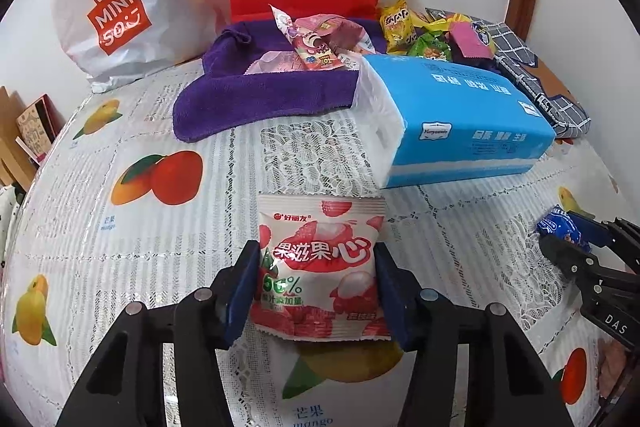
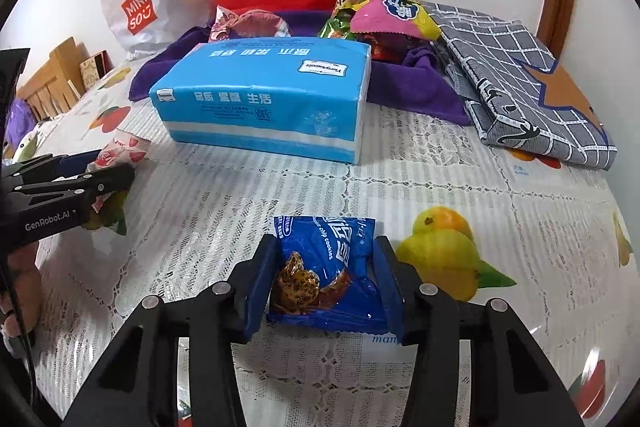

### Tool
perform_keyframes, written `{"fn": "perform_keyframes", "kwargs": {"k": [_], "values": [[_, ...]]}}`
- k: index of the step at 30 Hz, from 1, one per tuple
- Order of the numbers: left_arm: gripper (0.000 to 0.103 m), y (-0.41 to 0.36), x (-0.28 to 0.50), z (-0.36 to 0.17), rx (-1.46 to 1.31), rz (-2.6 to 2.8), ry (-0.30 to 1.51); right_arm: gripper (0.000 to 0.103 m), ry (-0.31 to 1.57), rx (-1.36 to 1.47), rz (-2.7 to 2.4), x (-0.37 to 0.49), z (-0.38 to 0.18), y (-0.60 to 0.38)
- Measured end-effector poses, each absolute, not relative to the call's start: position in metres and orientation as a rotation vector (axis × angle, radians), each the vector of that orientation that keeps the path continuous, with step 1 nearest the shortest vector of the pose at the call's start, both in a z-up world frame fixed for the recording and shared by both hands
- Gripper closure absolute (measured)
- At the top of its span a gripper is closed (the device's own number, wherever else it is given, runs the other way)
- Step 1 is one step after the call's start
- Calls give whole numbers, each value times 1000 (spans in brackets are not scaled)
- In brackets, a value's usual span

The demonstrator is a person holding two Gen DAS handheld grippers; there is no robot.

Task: Organize snacks
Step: 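Carry the pink jelly bag and blue cookie pack over the purple towel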

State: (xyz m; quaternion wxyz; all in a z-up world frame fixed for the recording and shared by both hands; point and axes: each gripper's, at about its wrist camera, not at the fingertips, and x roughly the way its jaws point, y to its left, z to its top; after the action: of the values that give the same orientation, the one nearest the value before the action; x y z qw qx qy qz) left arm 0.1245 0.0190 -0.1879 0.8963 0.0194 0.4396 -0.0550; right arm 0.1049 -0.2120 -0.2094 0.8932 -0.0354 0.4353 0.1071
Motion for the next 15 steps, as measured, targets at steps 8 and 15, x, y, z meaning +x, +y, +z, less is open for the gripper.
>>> {"fn": "perform_keyframes", "kwargs": {"k": [8,15], "values": [[52,25,119,-184,-6,-166,929,57,889,-65,228,102,-206,-213],[52,29,117,-169,-37,-199,943,57,843,-69,198,97,-182,-215]]}}
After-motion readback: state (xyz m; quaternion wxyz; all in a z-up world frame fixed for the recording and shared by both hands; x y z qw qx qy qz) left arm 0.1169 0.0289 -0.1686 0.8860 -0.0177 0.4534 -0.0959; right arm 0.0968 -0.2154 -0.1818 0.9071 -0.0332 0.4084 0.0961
